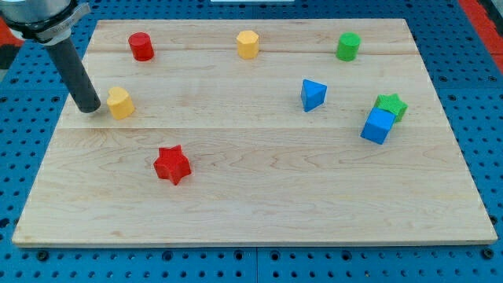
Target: Move the red star to the right
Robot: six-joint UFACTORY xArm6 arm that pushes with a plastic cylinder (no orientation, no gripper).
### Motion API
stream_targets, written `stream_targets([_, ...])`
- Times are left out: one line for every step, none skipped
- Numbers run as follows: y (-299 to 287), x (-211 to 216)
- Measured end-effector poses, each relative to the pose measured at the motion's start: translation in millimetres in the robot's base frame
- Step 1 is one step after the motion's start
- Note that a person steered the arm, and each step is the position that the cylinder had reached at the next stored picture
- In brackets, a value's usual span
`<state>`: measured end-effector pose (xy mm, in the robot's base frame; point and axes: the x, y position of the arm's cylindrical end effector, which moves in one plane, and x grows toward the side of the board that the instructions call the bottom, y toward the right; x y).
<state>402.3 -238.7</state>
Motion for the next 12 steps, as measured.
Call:
stream_targets([31,0])
stream_targets([30,-1])
stream_targets([23,23])
stream_targets([11,58])
stream_targets([53,76])
stream_targets([66,102])
stream_targets([91,111])
stream_targets([144,110])
stream_targets([181,108])
stream_targets([199,106])
stream_targets([207,113])
stream_targets([235,111])
